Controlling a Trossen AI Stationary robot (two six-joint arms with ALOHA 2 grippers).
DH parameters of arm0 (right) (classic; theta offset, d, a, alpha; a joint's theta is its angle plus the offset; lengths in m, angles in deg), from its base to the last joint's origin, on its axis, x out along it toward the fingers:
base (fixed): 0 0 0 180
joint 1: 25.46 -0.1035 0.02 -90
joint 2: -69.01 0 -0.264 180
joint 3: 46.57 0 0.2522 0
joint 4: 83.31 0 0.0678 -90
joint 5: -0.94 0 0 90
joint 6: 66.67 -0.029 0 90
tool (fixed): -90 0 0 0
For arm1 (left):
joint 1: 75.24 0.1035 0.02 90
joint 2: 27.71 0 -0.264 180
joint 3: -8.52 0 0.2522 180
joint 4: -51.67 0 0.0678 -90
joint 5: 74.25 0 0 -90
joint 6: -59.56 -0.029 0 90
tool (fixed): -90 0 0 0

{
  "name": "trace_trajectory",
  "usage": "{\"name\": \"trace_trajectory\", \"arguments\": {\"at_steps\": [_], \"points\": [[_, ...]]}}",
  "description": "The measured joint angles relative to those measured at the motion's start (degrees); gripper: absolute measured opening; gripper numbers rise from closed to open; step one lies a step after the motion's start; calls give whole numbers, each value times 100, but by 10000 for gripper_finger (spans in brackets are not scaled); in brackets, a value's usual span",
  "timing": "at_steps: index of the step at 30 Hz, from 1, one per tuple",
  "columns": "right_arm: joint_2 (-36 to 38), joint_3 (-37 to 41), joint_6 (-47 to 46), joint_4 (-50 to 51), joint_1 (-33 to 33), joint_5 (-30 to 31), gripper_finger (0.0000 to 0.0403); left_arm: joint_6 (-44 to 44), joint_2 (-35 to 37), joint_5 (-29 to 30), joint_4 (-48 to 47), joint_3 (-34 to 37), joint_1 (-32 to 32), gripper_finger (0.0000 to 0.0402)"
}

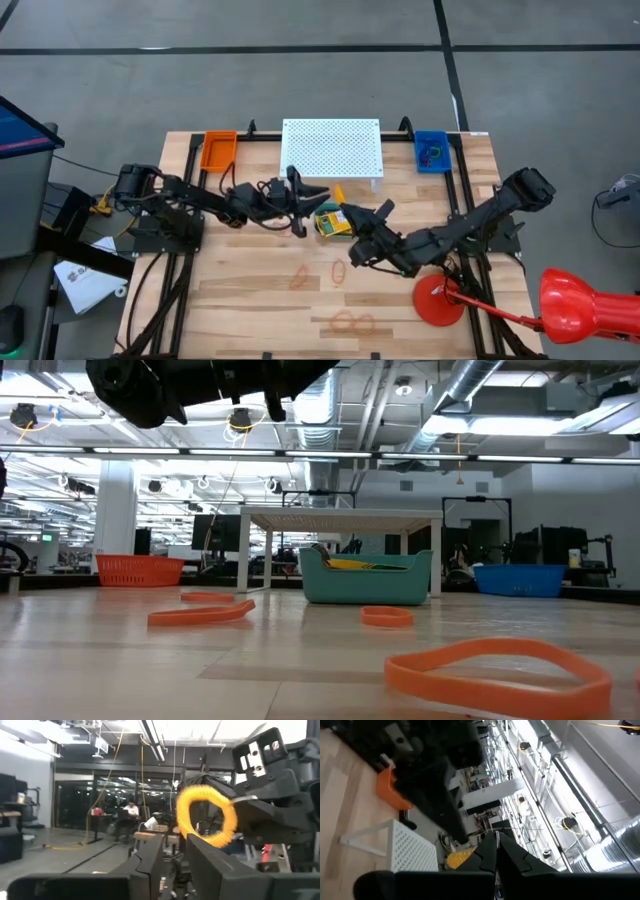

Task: Pick & Place Office Desk Supplies
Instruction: Put the yellow keychain into the blue bin

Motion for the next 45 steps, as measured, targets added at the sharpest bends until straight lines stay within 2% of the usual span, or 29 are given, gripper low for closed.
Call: {"name": "trace_trajectory", "arguments": {"at_steps": [4, 12, 15, 19, 21, 24, 28, 31, 34, 42, 45], "points": [[12, -2, -376, 618, 100, 222, 1, -605, 389, 15, -634, 0, -106, 95], [459, 2, -2203, 2563, 900, 715, 0, -1688, 2099, -14, -2959, 3, -739, 98], [791, 1, -3356, 3803, 1368, 913, 0, -1769, 2660, 78, -3698, 2, -996, 99], [1317, 0, -5444, 5486, 2086, 850, 0, -1799, 3125, 234, -4271, 2, -1276, 99], [1586, 0, -6537, 6246, 2502, 518, 0, -1860, 3225, 249, -4411, 2, -1384, 99], [1932, 0, -8013, 7066, 3345, -570, 0, -1983, 3236, 249, -4454, 2, -1441, 99], [2051, -2, -9340, 8031, 4707, -1829, 0, -1993, 3187, 258, -4433, 2, -1377, 99], [1893, -4, -9712, 8533, 5703, -2642, 0, -1993, 3185, 281, -4426, 4, -1373, 99], [1583, -2, -9807, 8847, 6353, -3237, 0, -1995, 3186, 278, -4432, 4, -1373, 99], [406, -2, -9688, 8887, 6922, -2926, 0, -1992, 3186, 272, -4448, 4, -1374, 99], [22, -2, -9596, 8931, 7129, -2589, 0, -1992, 3186, 263, -4447, 4, -1397, 99]]}}
